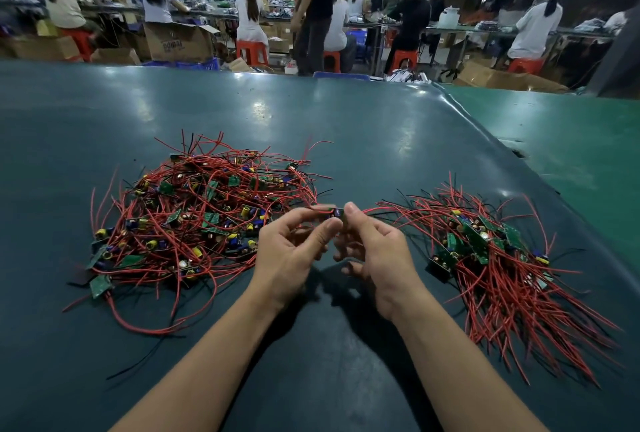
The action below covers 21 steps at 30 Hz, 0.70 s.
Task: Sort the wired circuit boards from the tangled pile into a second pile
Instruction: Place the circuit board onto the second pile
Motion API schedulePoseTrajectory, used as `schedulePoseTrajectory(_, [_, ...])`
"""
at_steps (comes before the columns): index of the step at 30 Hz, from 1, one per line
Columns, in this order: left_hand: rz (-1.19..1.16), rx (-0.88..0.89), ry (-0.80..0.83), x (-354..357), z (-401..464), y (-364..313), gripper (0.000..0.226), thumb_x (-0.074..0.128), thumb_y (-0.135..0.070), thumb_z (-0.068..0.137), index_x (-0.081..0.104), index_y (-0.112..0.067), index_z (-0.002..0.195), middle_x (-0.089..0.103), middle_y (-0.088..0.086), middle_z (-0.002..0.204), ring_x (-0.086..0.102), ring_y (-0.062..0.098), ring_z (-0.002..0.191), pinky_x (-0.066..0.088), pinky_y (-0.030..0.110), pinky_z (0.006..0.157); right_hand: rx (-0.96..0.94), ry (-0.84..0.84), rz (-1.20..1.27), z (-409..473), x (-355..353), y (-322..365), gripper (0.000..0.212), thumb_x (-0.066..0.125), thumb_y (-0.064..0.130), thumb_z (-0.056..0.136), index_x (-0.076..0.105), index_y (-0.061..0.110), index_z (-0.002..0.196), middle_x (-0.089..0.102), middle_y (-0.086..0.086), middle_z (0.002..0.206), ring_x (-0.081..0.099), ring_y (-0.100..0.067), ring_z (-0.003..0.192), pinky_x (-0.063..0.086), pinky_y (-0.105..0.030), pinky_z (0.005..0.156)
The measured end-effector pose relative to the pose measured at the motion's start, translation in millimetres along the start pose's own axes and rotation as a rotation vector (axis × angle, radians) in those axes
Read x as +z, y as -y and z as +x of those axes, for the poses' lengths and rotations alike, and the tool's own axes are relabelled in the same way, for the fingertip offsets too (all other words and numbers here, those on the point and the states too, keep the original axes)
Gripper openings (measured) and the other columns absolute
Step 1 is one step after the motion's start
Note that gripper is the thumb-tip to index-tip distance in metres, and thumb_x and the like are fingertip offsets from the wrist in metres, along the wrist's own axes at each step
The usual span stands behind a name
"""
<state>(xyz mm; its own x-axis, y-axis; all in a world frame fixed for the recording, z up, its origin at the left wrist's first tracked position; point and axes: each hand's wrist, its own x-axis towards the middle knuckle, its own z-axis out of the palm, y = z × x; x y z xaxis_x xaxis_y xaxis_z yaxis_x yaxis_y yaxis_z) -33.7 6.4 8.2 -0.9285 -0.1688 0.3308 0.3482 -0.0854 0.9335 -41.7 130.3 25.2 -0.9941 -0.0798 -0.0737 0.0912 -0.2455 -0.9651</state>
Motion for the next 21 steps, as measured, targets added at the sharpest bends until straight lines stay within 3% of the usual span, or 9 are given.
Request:
schedulePoseTrajectory(3, [0.042,0.022,-0.019,3.4,-0.8,3.0,0.022,0.071,-0.026,0.074,0.070,-0.011,0.089,0.072,-0.007,0.071,0.063,0.002,0.063,0.051,0.016,0.061,0.025,0.024,-0.101,-1.6,0.9,-0.6,0.045,0.063,0.046,0.090,0.070,0.016,0.056,0.057,0.000,0.048,0.048,-0.009,0.037,0.037,-0.016,0.037])
schedulePoseTrajectory(6, [-0.052,-0.020,-0.094,1.2,4.3,4.5,0.027,0.067,-0.028,0.080,0.067,-0.006,0.096,0.076,0.003,0.092,0.068,0.009,0.081,0.053,0.022,0.074,-0.118,-0.162,-0.219,0.7,-3.5,2.0,0.062,0.062,0.052,0.088,0.057,0.015,0.038,0.046,-0.001,0.037,0.037,-0.011,0.031,0.028,-0.014,0.036])
schedulePoseTrajectory(9, [-0.326,-0.099,-0.132,-0.5,8.2,2.2,0.032,0.066,-0.022,0.080,0.059,0.002,0.100,0.075,0.015,0.097,0.071,0.023,0.090,0.054,0.030,0.082,-0.250,-0.323,-0.111,7.0,-15.0,6.9,0.049,0.064,0.040,0.092,0.064,0.016,0.049,0.046,0.002,0.043,0.034,-0.010,0.038,0.029,-0.020,0.043])
schedulePoseTrajectory(11, [-0.403,-0.128,-0.088,-1.1,7.2,-0.6,0.027,0.066,-0.021,0.080,0.057,0.002,0.092,0.073,0.013,0.078,0.071,0.022,0.070,0.056,0.027,0.067,-0.323,-0.348,-0.155,8.0,-16.6,8.1,0.032,0.066,0.034,0.092,0.068,0.015,0.066,0.049,0.011,0.048,0.039,-0.005,0.044,0.032,-0.022,0.049])
schedulePoseTrajectory(13, [-0.403,-0.162,-0.007,-1.9,4.7,-5.3,0.024,0.066,-0.024,0.078,0.055,-0.004,0.083,0.066,0.008,0.060,0.060,0.016,0.048,0.050,0.022,0.051,-0.331,-0.281,-0.201,7.0,-14.8,7.9,0.027,0.067,0.036,0.090,0.071,0.011,0.082,0.053,0.014,0.053,0.044,0.000,0.049,0.036,-0.017,0.051])
schedulePoseTrajectory(16, [-0.282,-0.259,0.181,-4.6,1.5,-9.3,0.039,0.068,-0.035,0.072,0.053,-0.001,0.083,0.058,0.004,0.048,0.048,0.012,0.035,0.041,0.022,0.043,-0.198,-0.003,-0.112,2.1,-9.4,5.9,0.054,0.068,0.049,0.077,0.069,-0.004,0.091,0.041,0.007,0.053,0.031,-0.004,0.042,0.025,-0.017,0.040])
schedulePoseTrajectory(19, [-0.214,-0.383,0.334,-3.9,-5.1,-10.4,0.053,0.070,-0.036,0.069,0.055,0.008,0.094,0.054,0.004,0.044,0.043,0.009,0.030,0.033,0.016,0.035,-0.114,0.116,-0.025,-3.8,-1.7,5.4,0.025,0.069,0.027,0.086,0.075,0.004,0.080,0.060,0.004,0.053,0.046,-0.002,0.038,0.034,-0.013,0.038])
schedulePoseTrajectory(21, [-0.252,-0.427,0.345,-3.1,-6.7,-8.3,0.044,0.074,-0.029,0.075,0.058,0.007,0.094,0.051,0.006,0.046,0.044,0.010,0.032,0.033,0.016,0.036,-0.083,0.085,-0.034,-3.4,-0.7,3.2,0.021,0.068,0.019,0.089,0.076,0.007,0.074,0.064,-0.003,0.057,0.050,-0.006,0.042,0.035,-0.015,0.039])
